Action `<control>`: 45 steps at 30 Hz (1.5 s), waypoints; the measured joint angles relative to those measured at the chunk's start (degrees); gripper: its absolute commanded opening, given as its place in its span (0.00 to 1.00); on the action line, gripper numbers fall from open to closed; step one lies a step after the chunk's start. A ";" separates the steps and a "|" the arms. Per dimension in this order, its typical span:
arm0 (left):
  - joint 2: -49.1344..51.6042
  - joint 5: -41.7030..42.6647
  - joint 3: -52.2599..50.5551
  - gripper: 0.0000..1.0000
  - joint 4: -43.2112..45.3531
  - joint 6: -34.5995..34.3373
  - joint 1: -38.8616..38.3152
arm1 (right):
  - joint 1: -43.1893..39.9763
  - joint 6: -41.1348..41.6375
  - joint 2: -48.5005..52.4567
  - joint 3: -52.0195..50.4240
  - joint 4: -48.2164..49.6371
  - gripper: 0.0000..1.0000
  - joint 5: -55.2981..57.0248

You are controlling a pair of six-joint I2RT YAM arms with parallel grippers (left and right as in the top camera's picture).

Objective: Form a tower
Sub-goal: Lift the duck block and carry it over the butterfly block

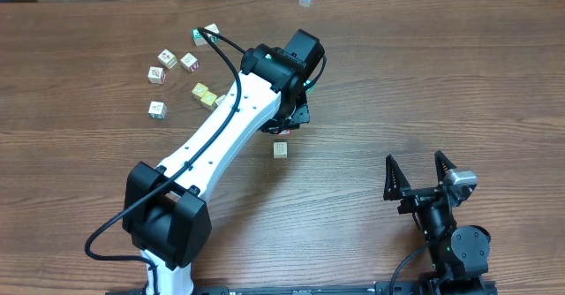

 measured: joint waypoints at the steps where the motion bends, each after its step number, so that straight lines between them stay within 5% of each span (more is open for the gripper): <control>1: 0.00 -0.02 -0.02 0.04 0.02 0.00 0.00 | 0.00 0.04 0.00 0.00 0.00 1.00 0.00; 28: 0.22 -2.05 -12.59 0.09 11.15 -3.19 -1.14 | 0.00 0.07 0.00 0.00 -0.07 1.00 -0.04; 45: 0.22 -2.40 -17.07 0.14 16.76 5.03 -1.14 | 0.00 0.02 0.00 0.00 0.00 1.00 -0.02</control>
